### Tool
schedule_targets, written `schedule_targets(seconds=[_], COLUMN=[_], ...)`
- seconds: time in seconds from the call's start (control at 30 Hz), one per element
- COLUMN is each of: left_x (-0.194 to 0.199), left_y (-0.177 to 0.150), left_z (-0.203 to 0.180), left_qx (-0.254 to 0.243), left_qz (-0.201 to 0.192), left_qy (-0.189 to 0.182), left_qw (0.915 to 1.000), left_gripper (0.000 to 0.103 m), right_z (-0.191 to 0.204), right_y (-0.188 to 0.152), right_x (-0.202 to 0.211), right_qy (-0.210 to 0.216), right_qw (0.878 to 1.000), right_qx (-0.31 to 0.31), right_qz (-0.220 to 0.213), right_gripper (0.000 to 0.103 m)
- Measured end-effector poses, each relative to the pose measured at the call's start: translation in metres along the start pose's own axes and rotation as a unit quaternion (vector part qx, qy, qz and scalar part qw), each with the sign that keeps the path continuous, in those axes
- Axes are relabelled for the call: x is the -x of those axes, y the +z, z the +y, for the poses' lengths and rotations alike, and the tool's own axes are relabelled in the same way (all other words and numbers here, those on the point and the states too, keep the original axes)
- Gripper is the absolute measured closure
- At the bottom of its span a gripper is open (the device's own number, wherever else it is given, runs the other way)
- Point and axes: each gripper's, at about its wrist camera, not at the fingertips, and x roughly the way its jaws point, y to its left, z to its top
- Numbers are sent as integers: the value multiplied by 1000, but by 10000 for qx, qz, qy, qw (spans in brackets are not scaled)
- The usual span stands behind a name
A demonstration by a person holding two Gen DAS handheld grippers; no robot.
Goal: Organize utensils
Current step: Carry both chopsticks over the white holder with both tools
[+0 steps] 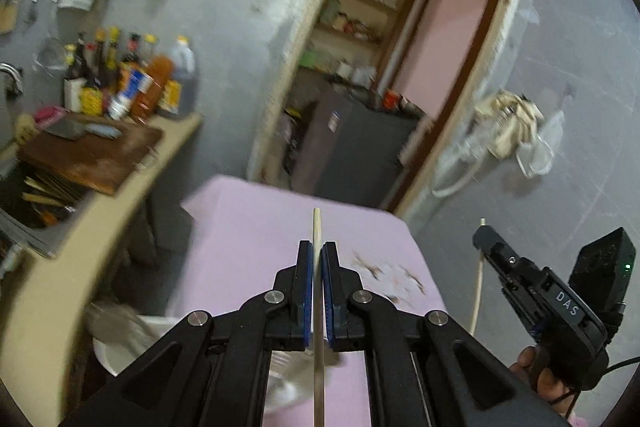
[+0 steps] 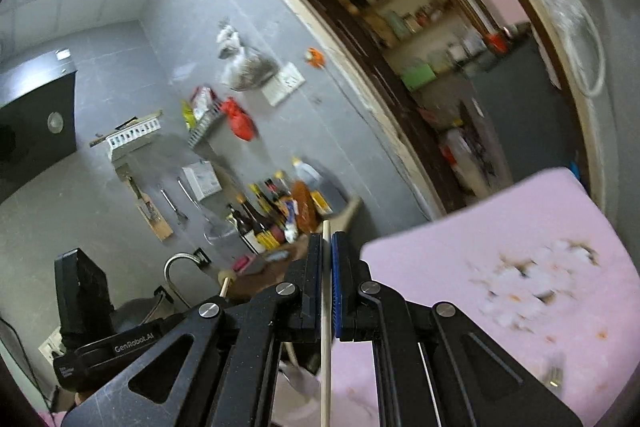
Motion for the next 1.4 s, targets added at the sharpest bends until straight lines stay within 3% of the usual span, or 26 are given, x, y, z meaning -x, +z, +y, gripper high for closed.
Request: schedule_targets(seconds=[0.3, 0.57, 0.8, 1.1, 1.4], left_x=[12, -4, -24, -23, -20], left_y=[34, 35, 23, 7, -5], left_z=[79, 119, 125, 114, 109], left_qx=[317, 678, 827, 519, 296], left_qz=[-663, -1017, -1223, -1622, -1551], left_qy=[349, 295, 359, 790, 824], left_qw=[9967, 9921, 9884, 9822, 9840], left_gripper=[98, 98, 98, 98, 98], right_z=[71, 94, 82, 74, 73], right_y=[-8, -26, -37, -55, -66], right_x=[-50, -60, -58, -60, -59], right_qy=[-1, -604, -1032, -1301, -1324], right_qw=[9975, 9869, 9813, 9777, 9789], right_qx=[394, 880, 983, 1116, 1188], right_qz=[-580, -1212, -1291, -1211, -1009], right_gripper=[99, 99, 98, 98, 98])
